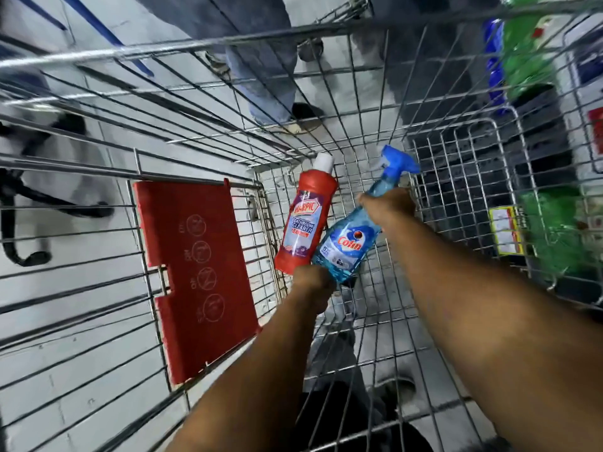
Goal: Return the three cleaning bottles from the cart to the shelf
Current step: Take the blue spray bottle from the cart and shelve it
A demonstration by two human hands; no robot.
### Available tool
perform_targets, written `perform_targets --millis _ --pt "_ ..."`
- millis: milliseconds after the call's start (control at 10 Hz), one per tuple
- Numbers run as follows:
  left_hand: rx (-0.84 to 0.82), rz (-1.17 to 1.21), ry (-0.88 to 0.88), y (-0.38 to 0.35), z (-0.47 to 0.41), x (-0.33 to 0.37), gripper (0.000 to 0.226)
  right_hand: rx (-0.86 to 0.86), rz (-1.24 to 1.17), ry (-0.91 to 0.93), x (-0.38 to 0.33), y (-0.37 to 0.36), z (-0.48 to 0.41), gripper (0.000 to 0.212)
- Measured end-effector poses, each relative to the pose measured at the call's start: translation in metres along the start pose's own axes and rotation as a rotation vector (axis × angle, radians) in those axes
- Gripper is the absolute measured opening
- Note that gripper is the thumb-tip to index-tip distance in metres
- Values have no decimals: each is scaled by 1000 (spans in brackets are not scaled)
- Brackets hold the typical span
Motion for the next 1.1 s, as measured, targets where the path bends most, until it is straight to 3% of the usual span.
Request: perform_targets --millis 200,300,400,600,700,800,1000,1100 --pt "-101 11 38 -23 69 -8 39 58 -69 104 -9 59 23 62" --pt "-213 -46 -41 -32 137 -11 14 40 -153 245 -35 117 55 65" --pt "-286 -131 -202 -31 182 -16 12 32 -249 401 -53 160 92 66" --pt "-466 -327 -547 -21 295 -57 20 -5 -506 831 -69 263 220 27" --pt "-535 -531 -770 -33 346 -86 25 119 -550 1038 -50 322 296 26" --pt "-548 -649 -904 -48 370 -103 29 190 -586 1096 -30 349 332 29" --pt "-487 -1016 -1231 -121 415 -163 30 454 -567 1086 55 428 396 35" --pt "-605 -1195 -1425 -190 449 -208 25 684 -554 1029 105 480 421 42"
Point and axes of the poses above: each hand's wrist, its own z-axis away from the middle knuckle, its own y-axis out of the back of the hand, x = y × z, the point moved 6 cm from there along -z, towards the middle knuckle, and after that the axes turned 13 degrees about y, right-handed, at the moved point
